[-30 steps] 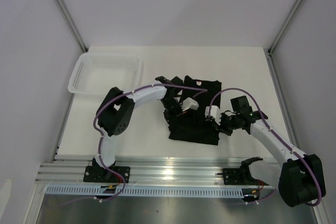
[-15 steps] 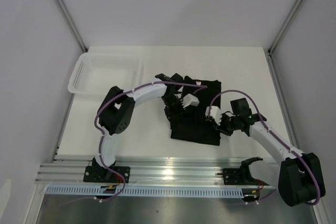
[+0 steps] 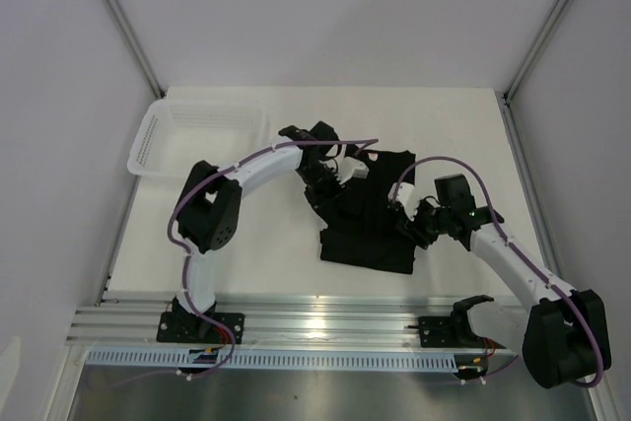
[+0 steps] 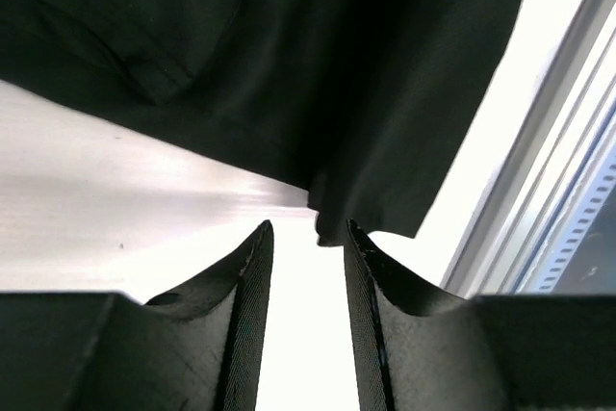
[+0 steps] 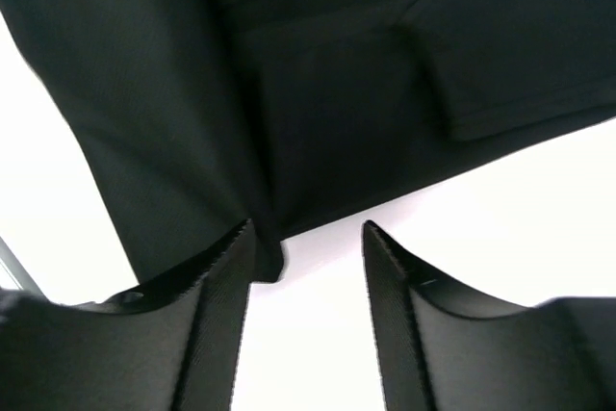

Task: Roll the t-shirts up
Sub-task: Roll the tshirt

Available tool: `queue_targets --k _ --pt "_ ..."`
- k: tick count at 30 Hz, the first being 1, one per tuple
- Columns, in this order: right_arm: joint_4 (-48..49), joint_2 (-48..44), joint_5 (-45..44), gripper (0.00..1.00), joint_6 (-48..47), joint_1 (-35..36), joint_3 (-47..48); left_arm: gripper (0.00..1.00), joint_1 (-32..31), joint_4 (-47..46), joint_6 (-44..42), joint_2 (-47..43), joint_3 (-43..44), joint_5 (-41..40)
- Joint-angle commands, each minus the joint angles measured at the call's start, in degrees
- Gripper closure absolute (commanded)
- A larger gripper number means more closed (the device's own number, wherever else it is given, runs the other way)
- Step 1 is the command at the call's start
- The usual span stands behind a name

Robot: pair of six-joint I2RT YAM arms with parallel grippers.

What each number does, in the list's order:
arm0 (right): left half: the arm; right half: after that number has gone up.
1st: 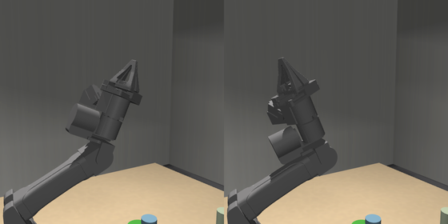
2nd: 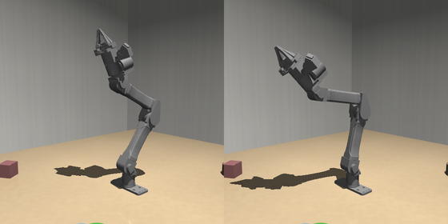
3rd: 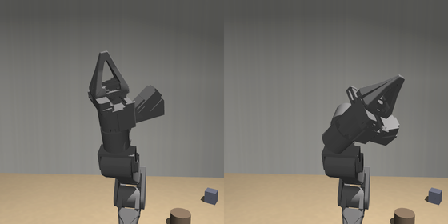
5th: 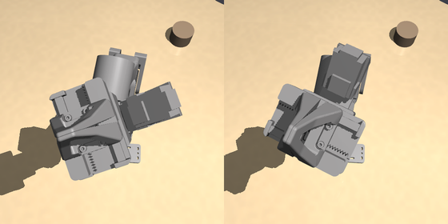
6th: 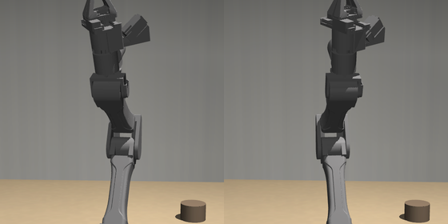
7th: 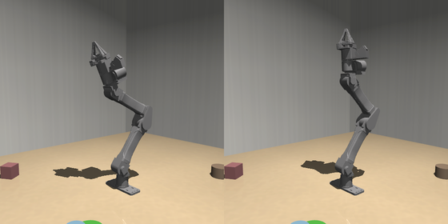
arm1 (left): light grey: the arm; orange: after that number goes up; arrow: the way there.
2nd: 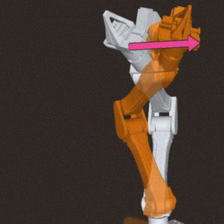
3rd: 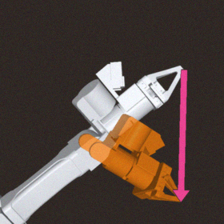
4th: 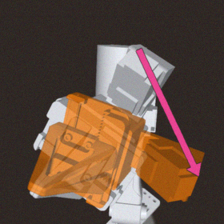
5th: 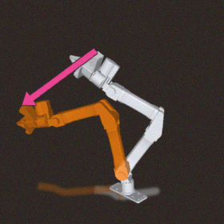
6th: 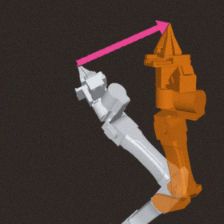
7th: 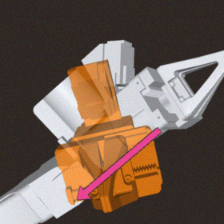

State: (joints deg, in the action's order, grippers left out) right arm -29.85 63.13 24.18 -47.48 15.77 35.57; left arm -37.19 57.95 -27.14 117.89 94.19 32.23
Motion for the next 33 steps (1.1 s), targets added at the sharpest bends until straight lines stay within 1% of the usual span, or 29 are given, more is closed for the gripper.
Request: queue_targets --k 1,3,4,5,7,8,9,10,11,12,13,16,17,19,21,22,23,25,29,30,31,33 --pt "-0.74 -2.74 -0.28 0.46 5.64 -0.13 5.2 0.62 0.36 -1.35 4.19 -7.4 1.08 2.4" --pt "-2.14 -3.45 -0.1 0.39 7.92 -0.21 6.87 0.67 0.36 -1.97 6.04 -9.77 -0.5 2.49" --pt "-2.58 -3.98 -0.02 0.39 8.63 -0.21 7.31 0.72 0.19 -1.97 7.0 -10.13 -1.89 2.84" --pt "-3.72 -4.24 0.07 0.4 9.07 -0.13 8.36 0.79 -0.07 -1.97 7.18 -10.13 -2.52 3.45" --pt "-5.04 -4.51 0.25 0.49 11.0 0.22 9.51 0.82 -0.69 -2.4 7.1 -9.69 -4.97 3.89" --pt "-5.57 -5.03 0.42 0.68 12.66 0.31 10.3 0.83 -1.3 -2.49 6.92 -9.17 -6.38 3.89" --pt "-5.57 -5.3 0.95 0.81 17.12 0.84 10.57 0.83 -1.74 -3.02 6.92 -8.99 -7.69 4.24" --pt "-5.31 -5.48 3.39 0.92 19.68 1.1 10.66 0.83 -2.09 -3.54 7.09 -8.9 -8.49 4.86" --pt "-4.7 -5.65 4.8 1.0 22.32 1.37 10.48 0.83 -2.79 -4.25 7.36 -8.81 -9.11 5.21" --pt "-3.48 -5.91 5.6 1.0 25.83 1.72 9.35 0.83 -3.15 -4.77 7.45 -8.55 -10.51 5.65" --pt "-1.99 -6.0 6.05 1.0 33.08 2.33 8.64 0.83 -3.41 -5.65 7.53 -8.2 -10.78 5.91" --pt "4.96 -7.32 7.89 1.0 44.54 2.95 5.13 0.82 -3.59 -6.45 8.41 -6.01 -9.65 6.27" --pt "5.84 -7.15 8.59 1.0 45.28 2.95 4.43 0.81 -3.59 -6.54 8.5 -4.87 -8.34 6.01" --pt "6.37 -6.97 8.16 1.0 45.2 2.95 3.55 0.8 -3.59 -6.8 8.68 -3.99 -7.71 5.66" --pt "7.26 -6.19 7.63 1.0 43.01 2.95 2.93 0.8 -3.59 -6.98 8.94 -2.76 -7.36 5.57" --pt "7.08 -4.27 7.02 1.0 41.78 2.95 3.27 0.8 -3.59 -6.54 9.2 -0.92 -6.05 5.56" --pt "6.56 -3.2 6.93 1.0 38.99 2.69 3.54 0.8 -3.59 -6.1 9.29 -0.12 -5.69 5.65" --pt "6.82 -0.74 6.58 1.0 36.6 2.25 3.8 0.8 -3.5 -6.45 9.99 1.11 -5.34 4.69" --pt "9.19 -0.38 6.05 1.0 32.03 0.32 2.57 0.78 -3.07 -6.98 10.87 1.99 -4.55 4.25" --pt "8.67 -0.38 6.4 1.0 28.45 0.14 2.75 0.78 -2.89 -6.89 11.05 2.08 -4.02 4.16" --pt "7.79 -0.47 6.66 0.99 26.32 0.14 3.01 0.78 -2.71 -6.89 11.14 2.09 -3.93 3.9" --pt "4.89 -0.82 7.8 0.93 22.28 0.49 3.63 0.76 -1.93 -6.71 11.31 2.09 -3.67 3.98"
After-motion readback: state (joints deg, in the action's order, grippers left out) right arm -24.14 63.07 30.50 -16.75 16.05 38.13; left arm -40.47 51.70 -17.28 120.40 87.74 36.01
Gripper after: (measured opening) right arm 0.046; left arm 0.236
